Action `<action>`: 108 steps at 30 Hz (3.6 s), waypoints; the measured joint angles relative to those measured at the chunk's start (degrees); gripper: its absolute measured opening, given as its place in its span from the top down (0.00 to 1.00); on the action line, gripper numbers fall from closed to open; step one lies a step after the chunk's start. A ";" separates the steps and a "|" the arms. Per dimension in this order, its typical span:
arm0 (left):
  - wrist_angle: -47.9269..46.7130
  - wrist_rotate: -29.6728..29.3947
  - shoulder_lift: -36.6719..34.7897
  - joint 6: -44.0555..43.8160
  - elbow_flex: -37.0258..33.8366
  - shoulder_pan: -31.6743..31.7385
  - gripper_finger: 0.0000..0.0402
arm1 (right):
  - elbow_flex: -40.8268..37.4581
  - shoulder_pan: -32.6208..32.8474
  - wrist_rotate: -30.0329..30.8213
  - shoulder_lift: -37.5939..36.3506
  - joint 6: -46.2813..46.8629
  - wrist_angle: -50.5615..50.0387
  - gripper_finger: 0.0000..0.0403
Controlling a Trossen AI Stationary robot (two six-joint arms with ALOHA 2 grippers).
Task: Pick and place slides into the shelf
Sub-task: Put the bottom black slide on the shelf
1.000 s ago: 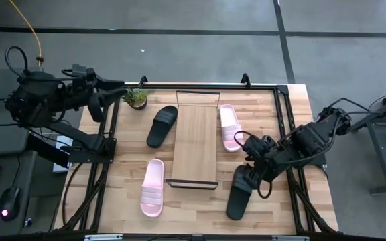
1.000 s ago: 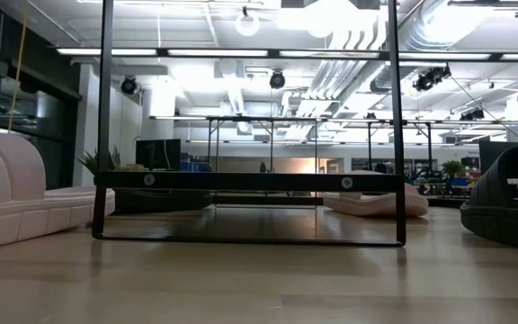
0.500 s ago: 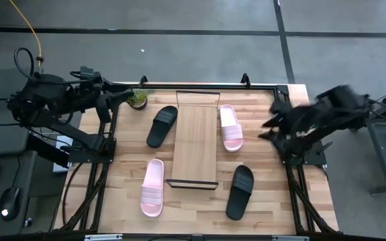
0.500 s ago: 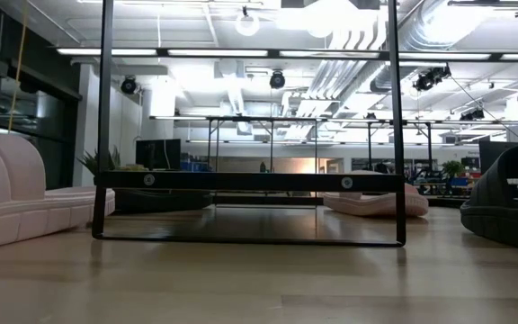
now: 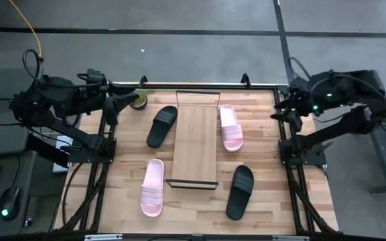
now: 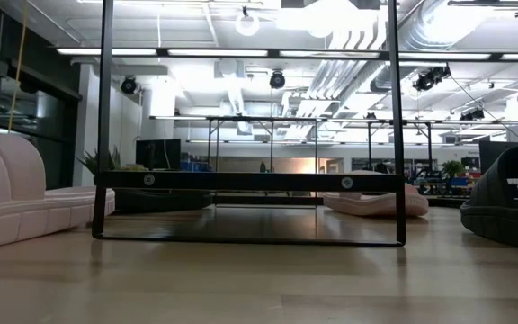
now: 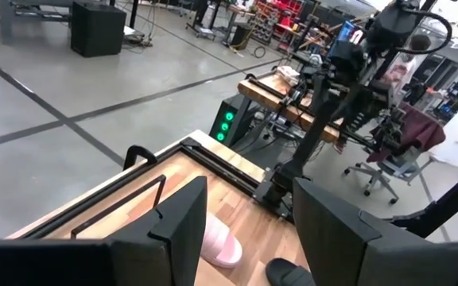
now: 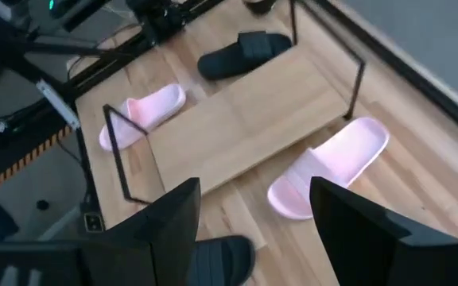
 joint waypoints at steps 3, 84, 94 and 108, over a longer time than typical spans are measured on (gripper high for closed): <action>-0.02 -0.93 0.01 0.03 0.00 0.02 0.57 | -6.36 -3.60 -4.62 -1.61 -2.35 0.14 0.43; -0.10 -1.50 0.25 1.28 0.00 0.02 0.57 | -88.36 3.49 -33.79 -14.96 25.01 78.50 0.43; -0.17 -0.87 1.64 1.07 -0.02 0.01 0.57 | -88.36 4.99 -33.84 -8.75 25.75 86.47 0.43; -0.55 -1.26 1.85 0.58 -0.04 0.02 0.57 | -101.84 5.05 -32.81 -6.58 39.36 114.43 0.43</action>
